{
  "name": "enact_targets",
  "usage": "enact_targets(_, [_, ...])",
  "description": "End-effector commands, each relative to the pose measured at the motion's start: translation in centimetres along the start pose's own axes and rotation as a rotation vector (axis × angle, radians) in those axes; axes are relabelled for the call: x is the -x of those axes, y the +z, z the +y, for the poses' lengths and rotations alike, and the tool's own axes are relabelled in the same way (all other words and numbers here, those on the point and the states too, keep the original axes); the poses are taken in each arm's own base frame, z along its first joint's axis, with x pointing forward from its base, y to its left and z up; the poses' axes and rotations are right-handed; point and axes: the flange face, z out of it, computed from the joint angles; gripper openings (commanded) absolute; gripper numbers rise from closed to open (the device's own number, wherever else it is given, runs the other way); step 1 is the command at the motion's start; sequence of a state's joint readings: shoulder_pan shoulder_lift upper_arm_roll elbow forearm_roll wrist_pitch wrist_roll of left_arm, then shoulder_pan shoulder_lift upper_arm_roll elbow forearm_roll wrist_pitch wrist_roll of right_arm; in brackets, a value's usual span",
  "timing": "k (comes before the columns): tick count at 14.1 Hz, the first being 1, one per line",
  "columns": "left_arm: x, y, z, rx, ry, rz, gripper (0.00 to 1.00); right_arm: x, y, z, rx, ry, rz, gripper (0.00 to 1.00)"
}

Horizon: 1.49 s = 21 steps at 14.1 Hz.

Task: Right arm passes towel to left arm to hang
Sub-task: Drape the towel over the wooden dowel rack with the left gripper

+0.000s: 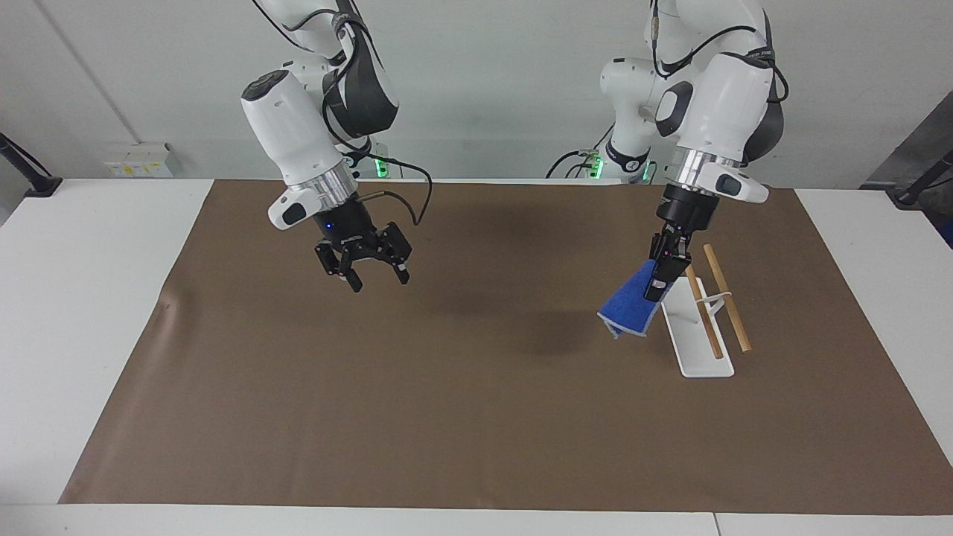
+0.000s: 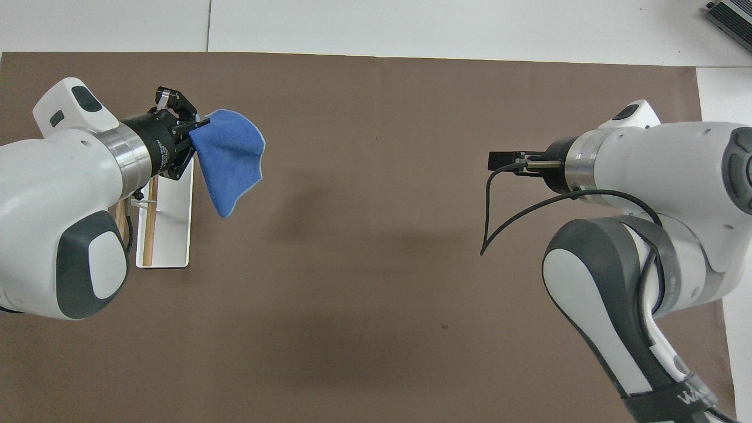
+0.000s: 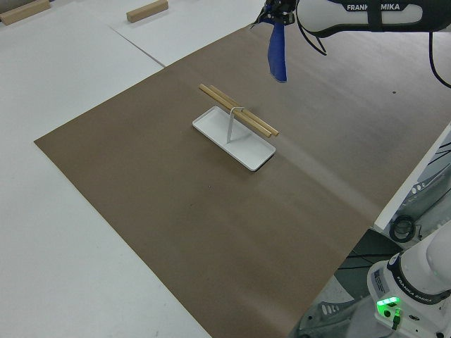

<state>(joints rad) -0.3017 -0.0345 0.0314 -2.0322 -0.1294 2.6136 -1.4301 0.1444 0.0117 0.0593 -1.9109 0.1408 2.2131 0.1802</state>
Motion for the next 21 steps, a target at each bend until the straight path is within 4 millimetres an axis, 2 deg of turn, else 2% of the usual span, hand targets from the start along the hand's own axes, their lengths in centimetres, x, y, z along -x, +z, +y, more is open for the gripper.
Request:
enact_targets(1, [-1.8,-2.4,-2.4,-0.006,-0.008,0.034,0.00,-0.3,-3.1,2.8,0.095,0.008,-0.045,1.00])
enact_targets(2, [-2.7,-2.7,-3.3,-0.012,-0.023,0.043,0.00,-0.5,-4.2,3.9,0.111,0.025,-0.065,1.00])
enact_targets(4, [-2.9,-3.0,-5.3,-0.026,-0.028,0.048,0.00,-0.8,-6.8,5.7,0.182,0.028,-0.094,1.00])
enact_targets(6, [-5.6,-3.2,-5.8,0.028,-0.069,0.090,0.00,-0.9,-9.0,7.5,0.237,0.045,-0.117,1.00])
enact_targets(7, [-6.0,-3.0,-6.4,0.030,-0.079,0.096,0.00,-0.9,-10.9,8.4,0.241,0.067,-0.115,1.00])
enact_targets(10, [-8.8,-3.2,-8.4,0.046,-0.130,0.135,0.00,-1.0,-14.2,11.0,0.237,0.120,-0.123,1.00])
enact_targets(12, [-10.2,-3.2,-8.8,0.045,-0.177,0.151,0.00,-0.9,-16.4,12.5,0.242,0.155,-0.137,1.00])
enact_targets(14, [-11.7,-3.3,-9.1,0.051,-0.212,0.170,0.00,-0.5,-17.3,13.7,0.246,0.182,-0.161,1.00])
enact_targets(17, [-14.3,-3.2,-9.8,0.058,-0.257,0.202,0.00,0.1,-17.3,13.8,0.227,0.198,-0.216,1.00])
enact_targets(18, [-15.1,-2.8,-10.2,0.046,-0.271,0.209,0.00,-0.1,-18.3,13.7,0.225,0.201,-0.210,1.00])
enact_targets(21, [-16.1,-2.2,-11.3,0.024,-0.371,0.216,0.00,0.8,-17.3,13.6,0.227,0.192,-0.223,1.00])
